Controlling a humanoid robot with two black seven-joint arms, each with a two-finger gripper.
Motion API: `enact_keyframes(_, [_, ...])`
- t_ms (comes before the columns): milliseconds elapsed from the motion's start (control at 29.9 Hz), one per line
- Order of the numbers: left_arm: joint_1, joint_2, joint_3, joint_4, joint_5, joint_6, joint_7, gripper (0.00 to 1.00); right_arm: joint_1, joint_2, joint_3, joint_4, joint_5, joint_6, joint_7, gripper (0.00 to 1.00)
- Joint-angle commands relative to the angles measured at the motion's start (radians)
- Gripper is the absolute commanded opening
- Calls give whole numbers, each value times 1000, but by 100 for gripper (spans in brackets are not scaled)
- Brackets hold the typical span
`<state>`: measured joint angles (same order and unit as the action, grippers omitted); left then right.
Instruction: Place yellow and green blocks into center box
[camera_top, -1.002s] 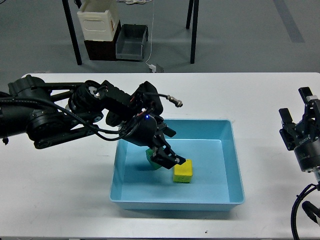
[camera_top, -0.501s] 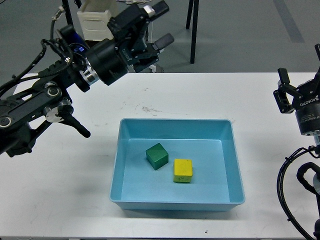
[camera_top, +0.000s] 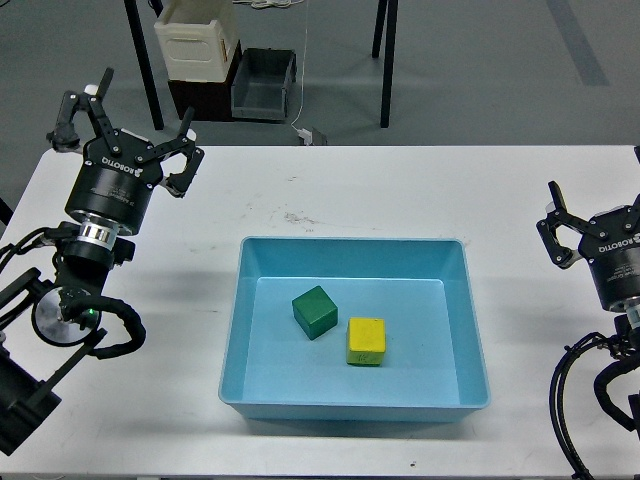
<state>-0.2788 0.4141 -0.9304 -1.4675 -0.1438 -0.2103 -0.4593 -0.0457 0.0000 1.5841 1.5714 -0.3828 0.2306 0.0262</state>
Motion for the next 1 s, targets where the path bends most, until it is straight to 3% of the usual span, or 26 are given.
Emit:
enact_keyframes(0, [121, -60, -77, -24, -92, -7, 19, 100, -23, 0, 19, -2, 119, -2, -64, 100])
enact_keyframes(234, [196, -87, -77, -30, -273, -49, 18, 100, -92, 0, 34, 1, 312, 3, -135, 100])
enact_keyframes(501, [262, -155, -80, -30, -283, -142, 11, 100, -167, 0, 34, -2, 426, 70, -141, 100])
enact_keyframes(601, [262, -155, -80, -30, -293, -170, 13, 100, -177, 0, 33, -5, 496, 91, -163, 100])
enact_keyframes(969, [270, -179, -79, -19, -307, -172, 14, 100, -177, 0, 31, -50, 526, 125, -161, 100])
